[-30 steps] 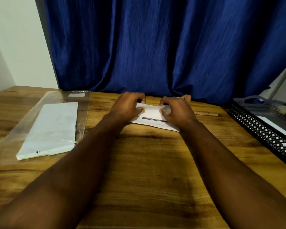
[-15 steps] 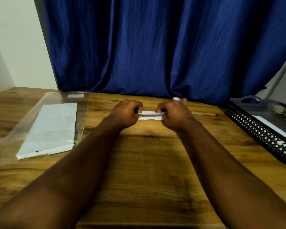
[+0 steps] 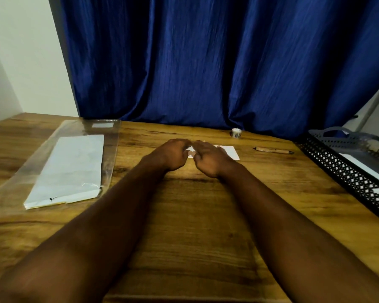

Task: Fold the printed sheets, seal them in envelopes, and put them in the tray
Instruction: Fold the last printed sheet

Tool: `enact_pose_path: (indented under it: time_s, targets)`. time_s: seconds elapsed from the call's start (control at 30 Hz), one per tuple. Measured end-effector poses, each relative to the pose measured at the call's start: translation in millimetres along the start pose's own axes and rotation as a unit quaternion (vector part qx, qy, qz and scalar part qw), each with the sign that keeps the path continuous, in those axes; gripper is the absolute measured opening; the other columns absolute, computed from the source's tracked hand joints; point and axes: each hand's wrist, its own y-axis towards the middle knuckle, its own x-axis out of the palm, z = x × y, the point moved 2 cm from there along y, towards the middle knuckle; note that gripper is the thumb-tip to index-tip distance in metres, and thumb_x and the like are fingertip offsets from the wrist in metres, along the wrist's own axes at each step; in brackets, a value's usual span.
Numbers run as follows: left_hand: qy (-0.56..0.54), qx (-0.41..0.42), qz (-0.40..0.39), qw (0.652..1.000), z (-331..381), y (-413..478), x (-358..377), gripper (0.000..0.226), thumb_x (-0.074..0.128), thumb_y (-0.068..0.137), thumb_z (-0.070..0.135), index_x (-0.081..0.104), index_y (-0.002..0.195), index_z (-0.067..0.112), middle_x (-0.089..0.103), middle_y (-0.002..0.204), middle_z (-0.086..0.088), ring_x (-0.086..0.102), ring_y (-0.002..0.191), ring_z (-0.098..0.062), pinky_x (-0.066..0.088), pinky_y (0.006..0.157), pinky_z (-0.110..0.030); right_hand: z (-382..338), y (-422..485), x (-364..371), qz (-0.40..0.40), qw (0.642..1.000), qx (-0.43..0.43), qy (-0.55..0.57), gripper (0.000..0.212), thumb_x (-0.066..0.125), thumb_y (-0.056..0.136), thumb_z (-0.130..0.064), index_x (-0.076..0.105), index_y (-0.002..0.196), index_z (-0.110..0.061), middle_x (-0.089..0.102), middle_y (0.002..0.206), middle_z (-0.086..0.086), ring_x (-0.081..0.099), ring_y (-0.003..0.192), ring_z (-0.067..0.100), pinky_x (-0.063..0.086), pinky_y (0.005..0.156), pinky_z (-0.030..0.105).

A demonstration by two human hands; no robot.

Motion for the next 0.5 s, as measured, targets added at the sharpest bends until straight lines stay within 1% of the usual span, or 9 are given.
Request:
enact_pose_path:
  time_s: [0.03,0.1,0.13,0.2,0.27,0.37,0.5]
  targets:
    - [0.017,-0.002,-0.017,1.000,-1.2,2.1,2.8,0.041,0.050,0.106,0.021,0.057,0.146,0.022,0.059,0.149,-0.002,0.054,0.137,-0.023,0.042,0.116,-0.043,-3.4,2.0,2.6,-0.025,1.000,0.004,-0.005,0.060,0.029,0.114,-0.038,0.018,0.170,-0.022,0.011,0.179,0.001,0.010,0.165,0.020,0.008,0.132,0.051]
    - [0.059,-0.022,-0.063,0.996,-2.4,3.2,5.7,0.050,0.041,0.110,0.024,0.041,0.160,0.022,0.039,0.167,-0.003,0.036,0.153,-0.022,0.024,0.128,-0.047,-4.0,5.3,4.0,-0.043,0.998,0.032,-0.014,0.061,0.022,0.114,-0.044,0.012,0.171,-0.026,0.004,0.180,-0.003,0.004,0.165,0.018,0.004,0.132,0.052]
    - [0.077,-0.031,-0.082,0.993,-2.6,3.6,5.9,0.052,0.037,0.111,0.027,0.033,0.163,0.022,0.029,0.172,-0.002,0.025,0.158,-0.021,0.016,0.130,-0.048,-1.6,6.4,3.5,-0.046,0.997,0.056,-0.017,0.061,0.020,0.114,-0.046,0.010,0.171,-0.029,0.002,0.179,-0.004,0.001,0.165,0.017,0.003,0.132,0.053]
    - [0.098,-0.046,-0.107,0.988,-2.3,2.2,4.9,0.055,0.030,0.114,0.033,0.022,0.167,0.022,0.014,0.175,0.000,0.011,0.162,-0.018,0.005,0.132,-0.045,6.9,7.4,2.8,-0.046,0.993,0.106,-0.019,0.061,0.017,0.113,-0.048,0.009,0.171,-0.030,-0.001,0.179,-0.005,-0.002,0.165,0.018,0.000,0.132,0.054]
    - [0.105,-0.067,-0.121,0.985,-1.0,-0.5,3.8,0.057,0.024,0.114,0.038,0.014,0.168,0.021,0.005,0.176,0.002,0.003,0.162,-0.017,0.000,0.131,-0.045,19.0,6.9,3.0,-0.033,0.988,0.151,-0.013,0.061,0.018,0.113,-0.048,0.010,0.171,-0.030,-0.001,0.179,-0.005,-0.002,0.165,0.020,-0.002,0.131,0.057]
    - [0.113,-0.112,-0.126,0.979,-0.6,-5.1,2.8,0.063,0.019,0.113,0.048,0.006,0.169,0.021,-0.003,0.176,0.002,-0.005,0.162,-0.017,-0.003,0.131,-0.048,36.9,6.3,4.2,-0.004,0.978,0.208,-0.014,0.063,0.020,0.112,-0.048,0.013,0.171,-0.027,0.003,0.180,-0.002,0.002,0.165,0.025,0.002,0.130,0.060]
    - [0.132,-0.140,-0.120,0.974,2.8,-6.7,3.1,0.066,0.018,0.112,0.051,0.002,0.168,0.020,-0.007,0.176,0.000,-0.008,0.162,-0.017,-0.004,0.130,-0.051,40.4,3.2,4.3,0.015,0.972,0.234,-0.020,0.064,0.020,0.112,-0.048,0.013,0.171,-0.025,0.005,0.180,0.000,0.004,0.165,0.027,0.002,0.129,0.061]
